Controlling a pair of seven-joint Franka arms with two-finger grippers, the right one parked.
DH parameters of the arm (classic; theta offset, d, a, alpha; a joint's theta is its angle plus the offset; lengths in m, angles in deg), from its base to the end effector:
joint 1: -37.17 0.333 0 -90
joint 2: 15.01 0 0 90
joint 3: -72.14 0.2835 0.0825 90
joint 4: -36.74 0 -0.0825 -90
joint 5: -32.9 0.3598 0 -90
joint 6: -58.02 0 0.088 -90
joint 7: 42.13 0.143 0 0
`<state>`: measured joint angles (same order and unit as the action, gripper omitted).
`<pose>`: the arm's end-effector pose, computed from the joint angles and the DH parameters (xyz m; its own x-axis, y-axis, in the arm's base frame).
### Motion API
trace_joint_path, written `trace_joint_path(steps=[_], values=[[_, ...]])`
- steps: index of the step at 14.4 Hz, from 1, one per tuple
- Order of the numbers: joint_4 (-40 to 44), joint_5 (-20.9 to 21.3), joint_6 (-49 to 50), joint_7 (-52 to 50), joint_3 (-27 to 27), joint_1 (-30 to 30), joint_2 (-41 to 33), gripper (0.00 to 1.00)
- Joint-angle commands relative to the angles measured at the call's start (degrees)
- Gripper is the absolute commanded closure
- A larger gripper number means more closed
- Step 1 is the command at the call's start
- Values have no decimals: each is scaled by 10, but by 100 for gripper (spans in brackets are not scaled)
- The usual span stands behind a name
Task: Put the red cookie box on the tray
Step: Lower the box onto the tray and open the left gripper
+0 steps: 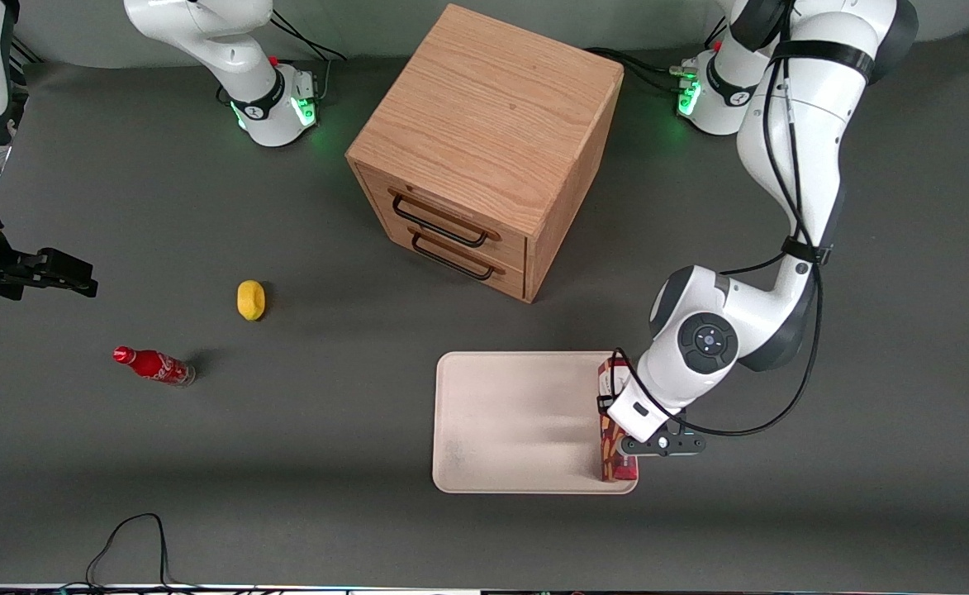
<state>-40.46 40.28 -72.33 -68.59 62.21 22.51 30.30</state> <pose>0.6621 -0.2702 0.2260 0.9917 0.0210 0.1269 0.0111 -0.9969 0.0783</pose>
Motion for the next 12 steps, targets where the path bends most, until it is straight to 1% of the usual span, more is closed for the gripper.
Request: trace_joint_path(steps=[1,3,5,6,9,10,11,12], values=[[9,29,-6,-18,4,-5,-4,0],[-7,26,7,-18,4,2,-42,0],[-63,27,59,-12,9,25,-116,0],[-86,28,93,-10,18,42,-157,0],[-137,27,177,-6,20,100,-264,0],[-152,22,192,19,21,121,-293,0],[-167,0,204,69,24,139,-321,0],[-182,-36,216,119,32,160,-349,0]])
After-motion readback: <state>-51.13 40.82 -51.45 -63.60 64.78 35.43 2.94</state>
